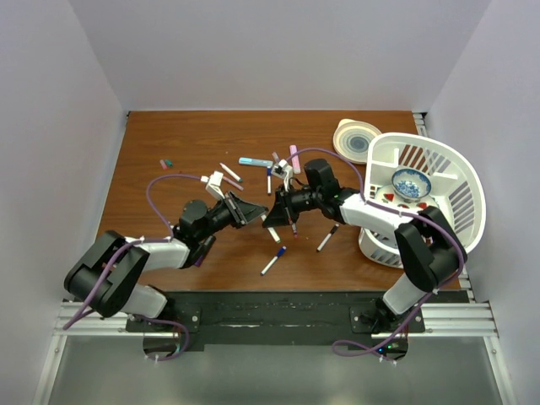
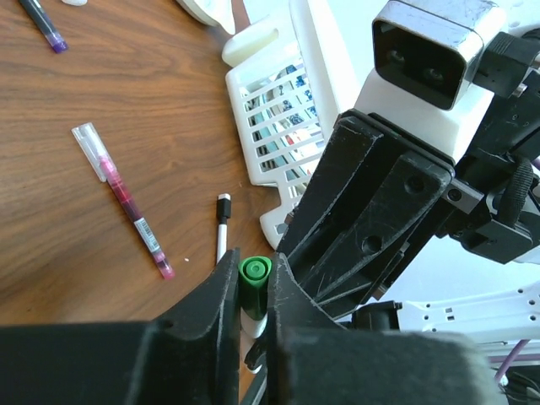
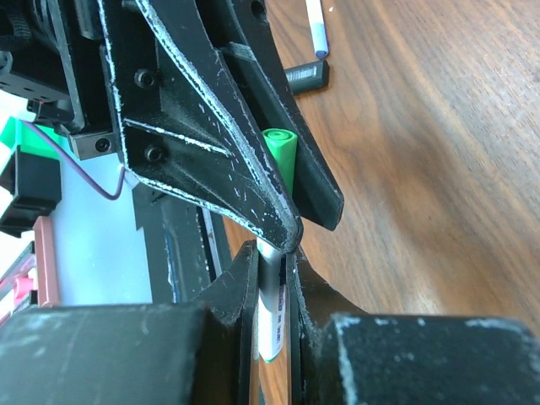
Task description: Open the pen caps
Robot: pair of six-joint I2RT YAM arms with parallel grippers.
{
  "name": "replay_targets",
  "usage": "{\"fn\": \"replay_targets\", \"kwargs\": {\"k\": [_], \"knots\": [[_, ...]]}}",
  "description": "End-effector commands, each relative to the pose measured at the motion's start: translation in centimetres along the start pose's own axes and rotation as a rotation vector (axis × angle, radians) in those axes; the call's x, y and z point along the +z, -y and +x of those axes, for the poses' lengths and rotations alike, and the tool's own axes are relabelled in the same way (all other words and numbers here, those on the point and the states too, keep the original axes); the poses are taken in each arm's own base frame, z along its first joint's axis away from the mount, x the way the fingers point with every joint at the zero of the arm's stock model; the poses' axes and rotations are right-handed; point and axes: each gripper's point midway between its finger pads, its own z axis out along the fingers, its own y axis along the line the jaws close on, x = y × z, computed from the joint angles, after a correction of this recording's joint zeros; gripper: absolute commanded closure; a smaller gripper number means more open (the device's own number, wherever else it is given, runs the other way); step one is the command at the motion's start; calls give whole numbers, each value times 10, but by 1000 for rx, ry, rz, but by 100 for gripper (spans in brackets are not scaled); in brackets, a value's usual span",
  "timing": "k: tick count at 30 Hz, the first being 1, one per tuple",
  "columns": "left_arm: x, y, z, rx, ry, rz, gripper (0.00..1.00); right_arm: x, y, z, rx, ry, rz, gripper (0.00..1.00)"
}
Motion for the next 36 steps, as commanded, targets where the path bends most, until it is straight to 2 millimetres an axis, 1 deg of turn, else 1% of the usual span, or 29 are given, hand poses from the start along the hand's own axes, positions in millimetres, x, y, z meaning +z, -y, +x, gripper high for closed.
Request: {"fn": "replay_targets", "kwargs": {"k": [1,2,4,5,6,8,9,10,11,12,15,16,17,19,20,21,23,24,26,27,28,29,30,31,32,33,34,35,36], "knots": [[4,22,-14,46,35,68,100,-3,-6,-18,-39,54,-16,100],[4,19,-16,42,43,46,100,-2,-6,-19,-38,59,-23,100],[0,21,-42,60,113,36,100,1,-9,-13,-12,45,-49,100],[-3,16,-51,59,135,13,100,3,-10,-12,-9,40,-58,100],[-11,16,-76,70,204,1,100,5,-10,-8,-6,30,-61,100],[-22,9,-101,61,275,-35,100,11,-14,-2,-3,3,-75,100],[-33,9,-123,74,341,-48,100,13,-15,1,-10,-9,-76,100],[-38,6,-135,72,377,-74,100,17,-19,3,-22,-21,-82,100],[-43,-2,-140,64,391,-113,100,19,-18,7,-13,-37,-80,100],[-52,-3,-156,73,435,-129,100,22,-18,9,-18,-46,-79,100],[-70,-25,-171,48,480,-210,100,25,-15,13,-15,-62,-65,100],[-74,-31,-173,41,485,-229,100,26,-15,12,-18,-62,-66,100],[-79,-43,-171,21,482,-267,100,26,-12,13,-12,-67,-53,100],[-94,-71,-177,1,509,-360,100,24,-12,8,-52,-64,-42,100],[-103,-93,-173,-46,502,-444,100,23,-13,8,-63,-66,-37,100],[-115,-117,-176,-87,522,-521,100,21,-15,5,-96,-59,-34,100],[-131,-147,-182,-147,544,-645,100,18,-15,3,-115,-56,-28,100],[-144,-171,-186,-193,558,-725,100,16,-14,1,-126,-50,-26,100],[-160,-201,-200,-227,570,-868,100,15,-15,0,-132,-50,-30,100],[-167,-211,-208,-217,589,-922,100,14,-17,-2,-138,-46,-34,100],[-171,-220,-208,-219,569,-973,100,14,-17,-3,-139,-44,-34,100],[-172,-228,-221,-216,573,-996,100,13,-18,-3,-144,-43,-36,100],[-175,-235,-226,-213,580,-1030,100,12,-18,-4,-146,-39,-35,100],[-178,-243,-226,-224,567,-1064,100,10,-20,-6,-150,-35,-37,100],[-178,-251,-236,-229,569,-1081,100,9,-20,-7,-155,-30,-37,100],[-178,-255,-241,-232,565,-1090,100,8,-20,-8,-155,-27,-37,100],[-184,-263,-242,-236,560,-1133,100,7,-22,-9,-160,-24,-40,100],[-183,-271,-255,-236,562,-1144,98,7,-22,-10,-161,-22,-41,100],[-185,-276,-260,-238,556,-1160,96,5,-22,-11,-163,-18,-40,100]]}}
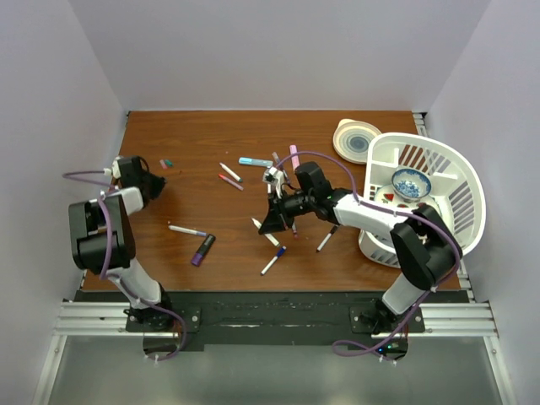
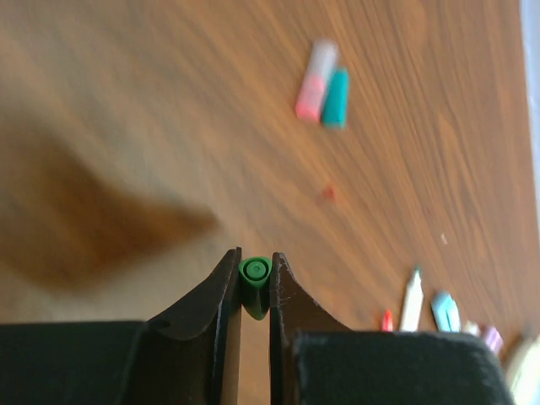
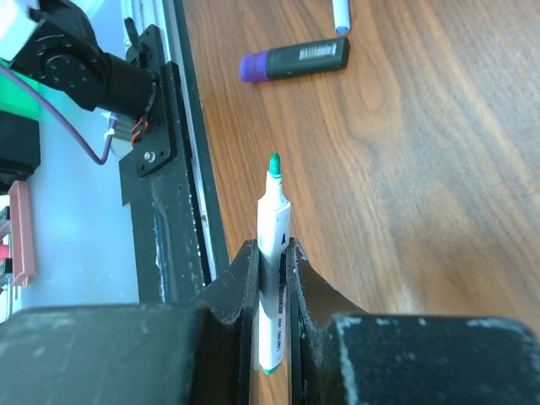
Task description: Open the pen caps
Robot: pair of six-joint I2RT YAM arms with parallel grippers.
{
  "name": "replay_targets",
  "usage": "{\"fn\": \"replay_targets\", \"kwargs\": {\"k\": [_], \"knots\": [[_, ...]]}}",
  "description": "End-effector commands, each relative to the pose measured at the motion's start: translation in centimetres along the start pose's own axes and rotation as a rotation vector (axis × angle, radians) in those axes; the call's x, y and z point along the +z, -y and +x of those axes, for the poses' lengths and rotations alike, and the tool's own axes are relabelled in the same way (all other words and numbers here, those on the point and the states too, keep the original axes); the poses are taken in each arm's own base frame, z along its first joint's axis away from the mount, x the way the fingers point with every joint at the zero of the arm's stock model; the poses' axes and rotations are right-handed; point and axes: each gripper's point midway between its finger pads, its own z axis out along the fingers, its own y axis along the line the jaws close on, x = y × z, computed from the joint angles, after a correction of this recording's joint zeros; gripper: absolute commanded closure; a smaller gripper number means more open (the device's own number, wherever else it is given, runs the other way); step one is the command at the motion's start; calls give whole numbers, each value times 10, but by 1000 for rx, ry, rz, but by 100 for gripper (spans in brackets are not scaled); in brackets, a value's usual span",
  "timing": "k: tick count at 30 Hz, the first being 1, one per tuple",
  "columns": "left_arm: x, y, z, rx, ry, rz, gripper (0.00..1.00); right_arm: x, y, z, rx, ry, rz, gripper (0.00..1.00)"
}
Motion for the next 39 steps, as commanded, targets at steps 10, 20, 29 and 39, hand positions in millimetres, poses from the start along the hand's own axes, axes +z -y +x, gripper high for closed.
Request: {"fn": "replay_targets", "kwargs": {"k": [10,20,29,39], "knots": [[64,-1,-53,126,-59,-137,86,-23,-14,-38,-107,94,-9,100],[70,19,-47,166,-141,-6,60,-22,-9,-36,-100,89,-1,100],[-6,59,-83,193,7,213,42,-25,10,-29,-180,37,84,100],[-168,95,-42,321,184,624,15,8,70,-16,-350,-353,415,100]]}}
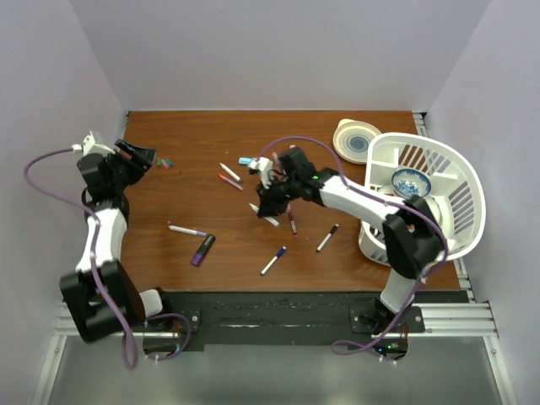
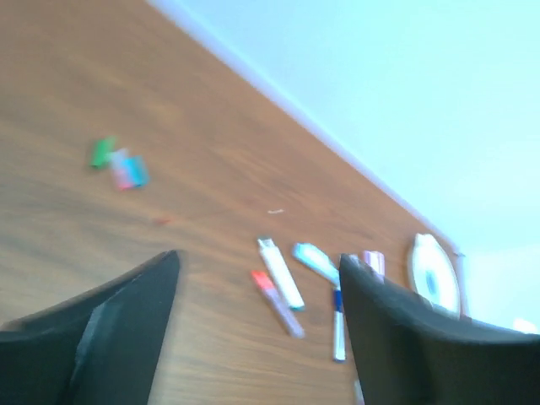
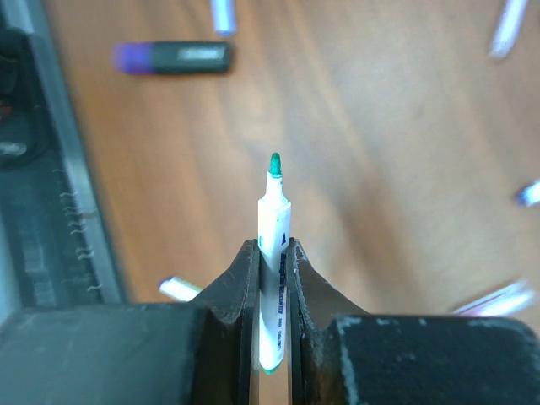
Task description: Open the pen caps
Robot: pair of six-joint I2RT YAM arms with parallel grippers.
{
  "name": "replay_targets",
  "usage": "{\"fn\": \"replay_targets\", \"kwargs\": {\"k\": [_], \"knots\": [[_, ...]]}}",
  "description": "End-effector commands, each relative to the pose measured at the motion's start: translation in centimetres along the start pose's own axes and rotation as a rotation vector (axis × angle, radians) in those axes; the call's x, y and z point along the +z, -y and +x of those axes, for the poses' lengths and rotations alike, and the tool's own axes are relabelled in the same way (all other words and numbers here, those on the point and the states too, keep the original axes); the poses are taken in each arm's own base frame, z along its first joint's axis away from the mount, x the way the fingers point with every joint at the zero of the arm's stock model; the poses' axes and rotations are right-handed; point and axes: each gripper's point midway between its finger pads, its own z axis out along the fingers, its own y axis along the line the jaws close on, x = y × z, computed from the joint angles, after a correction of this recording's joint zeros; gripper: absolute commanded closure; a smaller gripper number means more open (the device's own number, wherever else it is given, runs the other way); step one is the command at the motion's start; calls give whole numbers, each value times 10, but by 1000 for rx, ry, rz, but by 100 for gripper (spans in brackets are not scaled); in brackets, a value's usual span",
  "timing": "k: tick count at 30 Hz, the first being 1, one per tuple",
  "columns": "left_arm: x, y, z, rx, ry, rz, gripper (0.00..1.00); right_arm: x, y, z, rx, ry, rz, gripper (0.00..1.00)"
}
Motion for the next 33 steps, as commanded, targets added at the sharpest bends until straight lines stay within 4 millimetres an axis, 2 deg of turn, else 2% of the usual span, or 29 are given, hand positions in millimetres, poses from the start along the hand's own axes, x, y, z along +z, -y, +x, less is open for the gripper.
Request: {"fn": "replay_targets", "kwargs": {"k": [1,2,3,4,5,6,7,8,9,10,15,18,19,24,27,28,29,30,32,33], "knots": [[-49,34,18,108,45,196,14,22,19,-10,-182,-201,166,100],[-56,30,25,147,34,178,13,27,22,-16,-189,-215,182,100],[-69,37,24,181,60,191,12,41,38,1,-175,-299,220,100],[-79,38,27,205,70,190,11,54,44,-31,-208,-273,259,100],[-83,35,31,227,64,178,11,61,47,-37,-217,-280,271,100],[-91,41,30,247,80,191,11,76,59,-22,-216,-344,304,100],[-93,41,30,258,85,186,10,81,59,-46,-263,-304,330,100],[-94,39,32,267,84,169,9,86,61,-50,-283,-306,351,100],[-96,42,32,271,90,174,8,100,70,-43,-305,-334,380,100],[-96,44,32,275,87,183,7,104,71,-56,-332,-306,405,100],[-93,45,37,259,59,201,8,124,91,-74,-398,-266,518,95],[-92,45,43,238,45,220,7,132,100,-83,-415,-235,558,89],[-92,45,45,228,40,225,7,134,103,-84,-420,-232,570,83],[-91,42,49,216,39,225,7,137,115,-89,-441,-214,632,68],[-90,39,47,218,41,213,7,130,116,-96,-450,-202,660,58],[-90,38,48,218,40,211,6,127,115,-99,-449,-194,662,58],[-89,36,48,215,37,203,1,117,111,-112,-452,-166,672,57],[-88,35,49,213,36,198,0,112,110,-112,-447,-164,672,58],[-83,26,55,181,9,168,0,100,101,-120,-431,-141,661,58],[-81,23,58,160,-6,156,0,87,90,-127,-403,-112,630,59]]}}
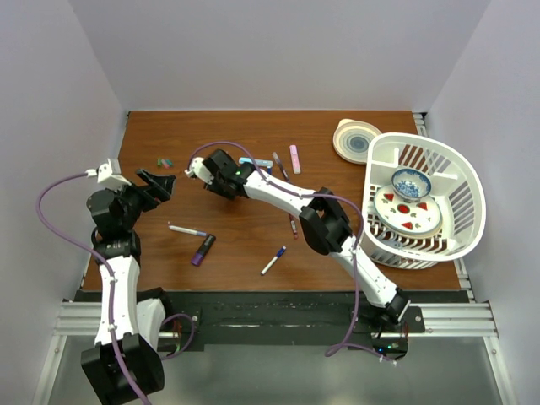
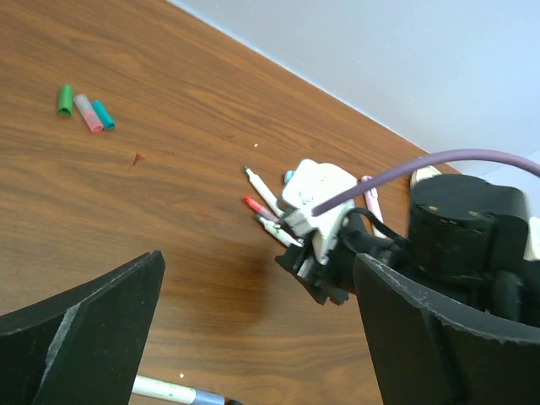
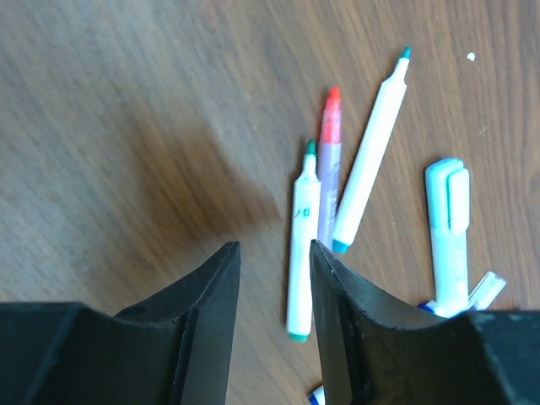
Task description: Open the pen caps
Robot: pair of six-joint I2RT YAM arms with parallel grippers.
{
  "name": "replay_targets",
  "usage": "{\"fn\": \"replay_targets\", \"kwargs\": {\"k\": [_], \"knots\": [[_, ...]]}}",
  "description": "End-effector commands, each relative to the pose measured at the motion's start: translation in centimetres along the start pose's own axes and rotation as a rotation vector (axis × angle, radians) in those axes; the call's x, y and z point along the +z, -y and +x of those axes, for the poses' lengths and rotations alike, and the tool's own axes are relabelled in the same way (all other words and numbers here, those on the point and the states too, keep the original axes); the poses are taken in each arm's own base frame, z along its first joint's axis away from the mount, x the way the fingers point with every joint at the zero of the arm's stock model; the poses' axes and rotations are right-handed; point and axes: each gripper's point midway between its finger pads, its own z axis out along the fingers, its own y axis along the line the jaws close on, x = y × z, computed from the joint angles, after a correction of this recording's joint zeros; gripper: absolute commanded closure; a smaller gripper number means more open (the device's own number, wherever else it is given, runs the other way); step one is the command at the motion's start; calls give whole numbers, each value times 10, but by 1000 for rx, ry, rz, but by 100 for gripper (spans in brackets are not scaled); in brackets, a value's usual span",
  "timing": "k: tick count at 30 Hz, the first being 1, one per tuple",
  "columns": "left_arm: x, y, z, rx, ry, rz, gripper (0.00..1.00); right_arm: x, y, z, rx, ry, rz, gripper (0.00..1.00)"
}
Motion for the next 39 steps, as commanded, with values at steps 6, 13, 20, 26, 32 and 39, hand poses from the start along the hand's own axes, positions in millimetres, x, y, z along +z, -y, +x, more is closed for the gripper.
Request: {"fn": "replay_targets", "kwargs": {"k": [6,13,20,26,32,39], "knots": [[18,-16,40,-138,-179,-8,1,-135,-7,-20,179,185,-314,57],[11,-37,63,-306,-265,-236,10,-219,-58,13,194,364,-578,52],[1,-57,99,-346,-390,-591,35,-227,-72,12,218,426,-648,50],[-1,-63,120,-340,-450,-704,38,-232,-72,14,224,447,-651,49],[-2,-70,143,-339,-504,-775,32,-231,-60,17,257,456,-641,49],[0,-80,169,-328,-574,-833,35,-228,-54,20,284,454,-635,49]]}}
